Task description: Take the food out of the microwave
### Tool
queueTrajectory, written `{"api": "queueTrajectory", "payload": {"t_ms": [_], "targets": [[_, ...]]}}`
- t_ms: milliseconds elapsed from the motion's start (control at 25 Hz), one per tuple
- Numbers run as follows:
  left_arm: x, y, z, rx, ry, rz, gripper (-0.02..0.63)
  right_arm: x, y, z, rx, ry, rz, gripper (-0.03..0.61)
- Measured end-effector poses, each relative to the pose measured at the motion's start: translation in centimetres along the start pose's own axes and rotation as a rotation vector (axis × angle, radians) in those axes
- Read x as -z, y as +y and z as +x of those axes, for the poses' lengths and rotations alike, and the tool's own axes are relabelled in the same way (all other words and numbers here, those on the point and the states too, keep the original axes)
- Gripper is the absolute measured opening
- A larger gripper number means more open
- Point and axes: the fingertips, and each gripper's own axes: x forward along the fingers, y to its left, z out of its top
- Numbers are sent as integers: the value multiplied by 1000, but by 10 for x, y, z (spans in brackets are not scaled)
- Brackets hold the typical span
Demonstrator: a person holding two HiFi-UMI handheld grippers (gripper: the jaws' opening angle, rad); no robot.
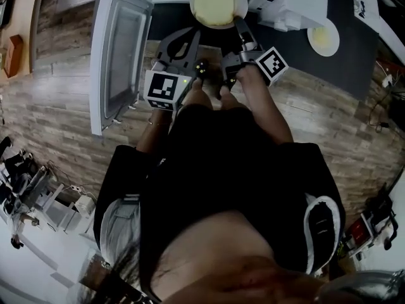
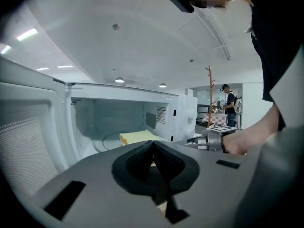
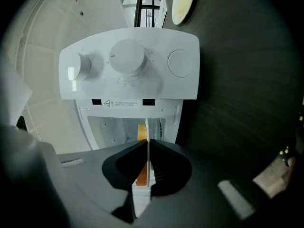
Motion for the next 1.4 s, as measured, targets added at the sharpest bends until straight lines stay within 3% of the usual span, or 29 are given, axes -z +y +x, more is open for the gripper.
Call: {"api": "queueTrajectory", "payload": {"t_ms": [240,640,920,1200,1400], "targets": [[5,2,-2,-56,4,-18,8,2,1,-1,-11,42,8,11],[-10,5,-19,-17,-45,-13,8,16,13,-26,-27,8,18,11],[-19,-6,-33,60,-69,4,8,27,23,-61,-43,-79,30,11],[-4,-33,-39,166,-9,15,8,28,23,-103,-47,-180,32,11],[0,-51,-38,246,-31,35,8,28,21,-132,-51,-251,13,11]]}}
